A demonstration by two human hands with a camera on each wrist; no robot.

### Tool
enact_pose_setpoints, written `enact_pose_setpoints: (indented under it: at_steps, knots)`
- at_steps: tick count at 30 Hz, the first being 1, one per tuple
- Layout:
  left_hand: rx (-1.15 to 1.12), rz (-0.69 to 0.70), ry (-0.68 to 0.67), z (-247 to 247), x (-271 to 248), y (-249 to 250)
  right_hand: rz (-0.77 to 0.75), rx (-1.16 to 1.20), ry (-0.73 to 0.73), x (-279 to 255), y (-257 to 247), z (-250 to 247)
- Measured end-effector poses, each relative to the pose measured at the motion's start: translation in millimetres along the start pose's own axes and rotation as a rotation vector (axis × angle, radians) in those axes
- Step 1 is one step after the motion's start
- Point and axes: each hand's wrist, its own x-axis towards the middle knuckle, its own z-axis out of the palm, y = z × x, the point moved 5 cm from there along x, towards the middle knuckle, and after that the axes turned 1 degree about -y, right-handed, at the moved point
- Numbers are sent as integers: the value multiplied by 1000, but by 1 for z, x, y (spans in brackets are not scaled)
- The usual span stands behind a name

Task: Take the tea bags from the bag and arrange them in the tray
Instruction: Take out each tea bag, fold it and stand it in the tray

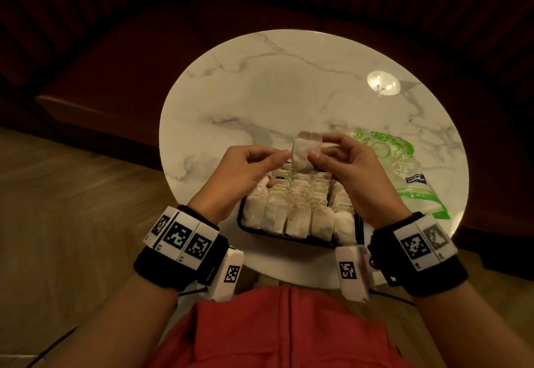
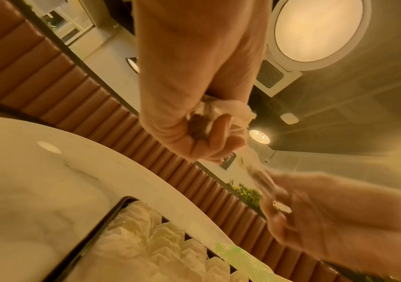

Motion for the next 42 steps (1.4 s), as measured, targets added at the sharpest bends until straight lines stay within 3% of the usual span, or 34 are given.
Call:
enact_pose_setpoints:
  at_steps: [3,9,12,17,22,27,31,34,37,42]
  knots:
    - [-24,-41,66,-11,1,-5,126,-107,-33,-10,27,-13]
    - [16,-74,53,-14,1,-8,382,-251,-223,-29,64,-12]
    - [24,-79,42,-12,1,-9,421,-335,-273,-29,71,-10]
    - [50,-92,37,-14,2,-16,237,-725,-254,-21,65,-7]
    - [33,-74,42,-14,2,-16,43,-925,-236,-17,53,-7]
    - [45,-132,42,-13,4,-19,87,-1051,-399,-24,60,6]
    - [-3,-301,35,-11,1,-21,67,-1073,-407,-23,58,10]
    - [-125,-395,12,-8,-3,-23,-68,-992,-349,-19,36,13]
    - [-191,-415,-14,-4,-3,-23,-248,-763,-237,-19,8,19]
    - [-264,-418,-135,4,-3,-21,-435,-692,-304,-17,-4,33]
